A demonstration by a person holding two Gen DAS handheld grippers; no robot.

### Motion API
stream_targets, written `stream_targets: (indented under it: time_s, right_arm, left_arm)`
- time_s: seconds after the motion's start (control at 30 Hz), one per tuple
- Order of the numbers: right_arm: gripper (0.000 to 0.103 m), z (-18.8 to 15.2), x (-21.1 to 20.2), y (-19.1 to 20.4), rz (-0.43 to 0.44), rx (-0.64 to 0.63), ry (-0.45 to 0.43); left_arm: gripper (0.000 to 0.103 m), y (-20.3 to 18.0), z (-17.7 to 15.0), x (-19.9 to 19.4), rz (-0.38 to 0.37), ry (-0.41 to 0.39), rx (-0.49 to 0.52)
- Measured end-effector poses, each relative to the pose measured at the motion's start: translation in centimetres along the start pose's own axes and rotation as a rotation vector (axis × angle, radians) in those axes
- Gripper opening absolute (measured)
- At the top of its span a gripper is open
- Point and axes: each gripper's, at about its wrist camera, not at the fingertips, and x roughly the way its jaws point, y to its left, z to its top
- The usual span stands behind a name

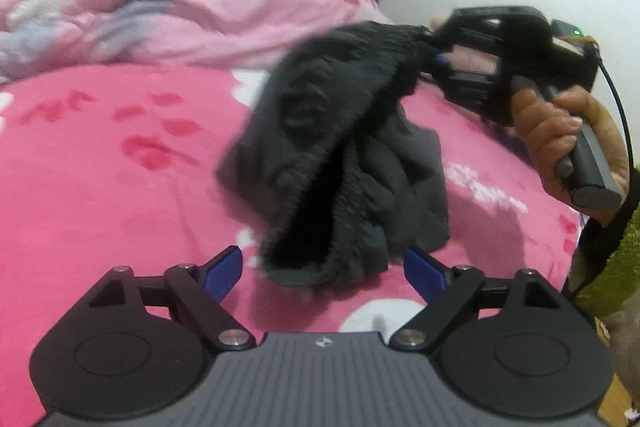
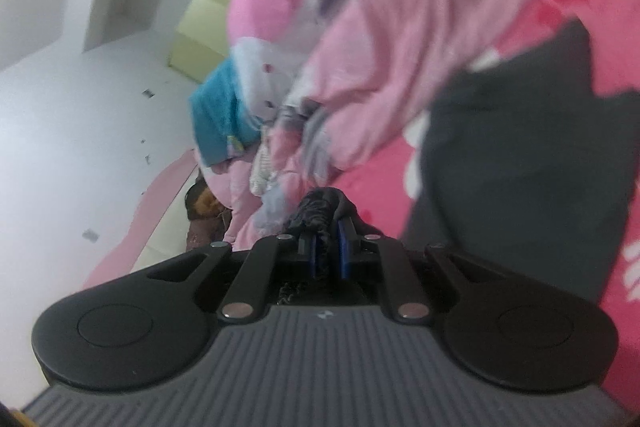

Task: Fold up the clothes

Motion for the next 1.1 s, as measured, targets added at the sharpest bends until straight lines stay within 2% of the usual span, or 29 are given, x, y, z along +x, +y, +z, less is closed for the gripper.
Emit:
stream_targets:
  time_s: [0.1, 0.17, 0.23, 0.33, 0.4, 0.47, 0.57, 0.77, 0.97, 1.07, 1.1]
  right_arm:
    - [0.013, -0.2, 0.9, -2.5, 0.011, 0.073, 0.02]
    - [0.027, -0.2, 0.9, -3.0, 0.018, 0.082, 0.017]
    - [0.063, -0.3, 0.0, -2.9, 0.049, 0.056, -0.015]
    - [0.087, -0.5, -1.9, -2.6, 0.099, -0.022, -0.083]
    - [0.089, -1.1, -3.3, -2.7, 0.11, -0.071, -0.117]
    - [0.089, -1.5, -4.0, -3.1, 0.1, -0.101, -0.114]
    - [0.089, -2.3, -3.8, -3.0, 0.068, -0.176, -0.067]
    - [0.088, -3.1, 1.0, -2.9, -0.214, -0.248, 0.084]
    - [0.086, -5.0, -1.1, 0.1, -0.237, -0.382, 0.014]
    - [0.086, -6.2, -3.3, 1.2, -0.249, -0.448, -0.05]
    - [0.087, -6.5, -3.6, 1.2, -0.241, -0.451, -0.046]
  left_arm:
    - [0.063, -0.1, -0.1, 2.0, 0.031, 0.037, -0.004]
    - [0.055, 0.3, -0.2, 2.1, 0.036, 0.025, -0.045]
    - [0.042, 0.6, -0.2, 2.0, 0.037, 0.012, -0.073]
    - [0.03, 0.7, -0.1, 1.5, 0.049, -0.009, -0.081]
    - [0.022, 0.9, 0.1, 1.3, 0.048, -0.018, -0.097]
    - [0.019, 1.1, 0.4, 1.1, 0.047, -0.035, -0.116]
    - [0.016, 1.0, 0.8, 0.5, 0.055, -0.062, -0.127]
    - [0.01, 1.2, 1.7, -1.5, 0.126, -0.145, -0.159]
    - [0.009, 2.2, 3.5, -6.6, 0.203, -0.295, -0.175]
    - [0.009, 2.5, 3.8, -9.2, 0.217, -0.337, -0.178]
    - [0.009, 2.5, 3.8, -9.9, 0.22, -0.343, -0.177]
